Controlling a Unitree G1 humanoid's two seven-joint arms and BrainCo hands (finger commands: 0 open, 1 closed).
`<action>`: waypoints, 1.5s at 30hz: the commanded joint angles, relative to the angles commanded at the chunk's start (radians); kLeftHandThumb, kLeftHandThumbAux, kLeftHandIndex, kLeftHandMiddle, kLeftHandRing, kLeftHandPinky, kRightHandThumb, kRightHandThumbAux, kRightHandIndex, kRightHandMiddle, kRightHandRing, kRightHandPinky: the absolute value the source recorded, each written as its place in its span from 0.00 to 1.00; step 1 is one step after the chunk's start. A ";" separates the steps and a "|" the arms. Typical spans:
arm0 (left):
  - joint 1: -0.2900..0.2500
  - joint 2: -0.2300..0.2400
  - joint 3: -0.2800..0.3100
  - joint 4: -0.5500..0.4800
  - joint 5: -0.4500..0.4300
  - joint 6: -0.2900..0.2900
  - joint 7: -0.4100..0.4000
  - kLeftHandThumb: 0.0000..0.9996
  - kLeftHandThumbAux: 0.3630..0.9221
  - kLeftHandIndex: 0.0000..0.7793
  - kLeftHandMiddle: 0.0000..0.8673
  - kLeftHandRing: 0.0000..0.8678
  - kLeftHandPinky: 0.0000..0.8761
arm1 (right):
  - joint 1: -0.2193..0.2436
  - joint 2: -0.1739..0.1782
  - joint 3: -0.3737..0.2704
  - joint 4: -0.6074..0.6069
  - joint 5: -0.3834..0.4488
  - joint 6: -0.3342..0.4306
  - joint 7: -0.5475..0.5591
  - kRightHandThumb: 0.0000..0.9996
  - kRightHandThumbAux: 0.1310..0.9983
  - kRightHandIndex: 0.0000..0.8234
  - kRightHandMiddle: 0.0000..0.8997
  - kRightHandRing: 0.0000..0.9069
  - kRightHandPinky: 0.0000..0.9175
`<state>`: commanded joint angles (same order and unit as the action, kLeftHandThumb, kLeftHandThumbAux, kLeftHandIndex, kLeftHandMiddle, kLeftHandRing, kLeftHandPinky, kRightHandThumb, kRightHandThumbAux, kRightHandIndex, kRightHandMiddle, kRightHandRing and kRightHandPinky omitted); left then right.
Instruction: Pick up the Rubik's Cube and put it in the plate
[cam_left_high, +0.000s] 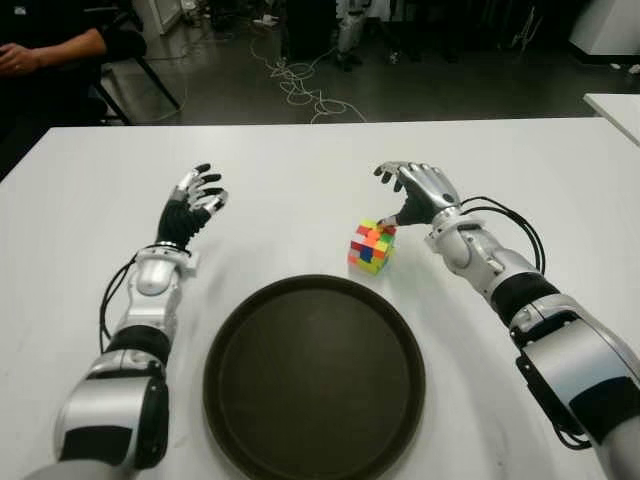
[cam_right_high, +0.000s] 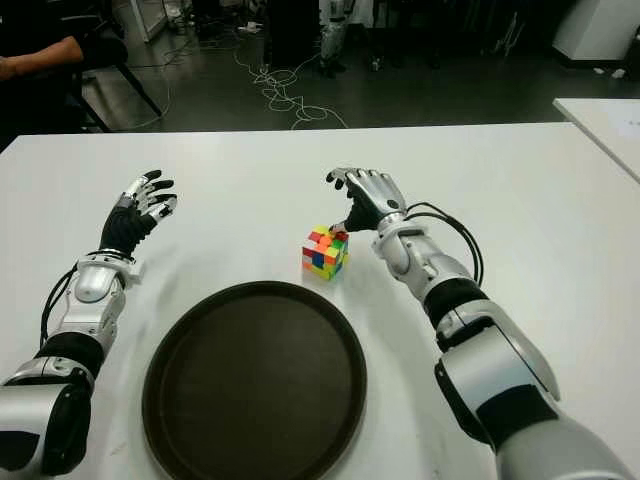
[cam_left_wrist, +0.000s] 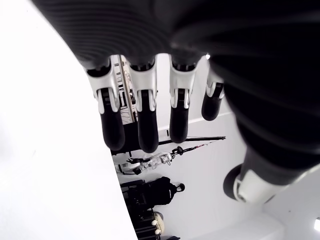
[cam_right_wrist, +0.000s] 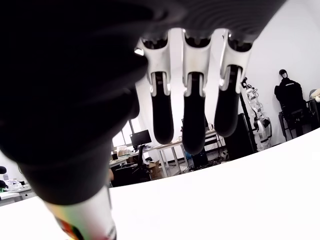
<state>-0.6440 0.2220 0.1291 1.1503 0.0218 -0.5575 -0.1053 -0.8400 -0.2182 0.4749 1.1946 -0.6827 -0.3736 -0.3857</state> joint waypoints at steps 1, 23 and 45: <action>0.000 0.000 0.000 0.000 0.000 0.000 0.001 0.17 0.52 0.14 0.23 0.24 0.29 | 0.000 0.000 -0.001 0.001 0.002 -0.001 -0.002 0.00 0.92 0.34 0.46 0.51 0.53; -0.007 -0.002 0.001 0.006 0.000 -0.004 -0.003 0.17 0.52 0.14 0.24 0.26 0.30 | 0.004 -0.005 -0.091 0.020 0.096 -0.099 -0.147 0.00 0.80 0.15 0.22 0.30 0.39; -0.018 0.003 0.002 0.025 0.001 -0.001 -0.014 0.18 0.54 0.15 0.24 0.25 0.30 | -0.014 -0.007 -0.157 0.049 0.142 -0.148 -0.273 0.00 0.73 0.14 0.18 0.21 0.22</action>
<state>-0.6623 0.2250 0.1310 1.1751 0.0224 -0.5586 -0.1190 -0.8543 -0.2253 0.3181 1.2439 -0.5412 -0.5211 -0.6588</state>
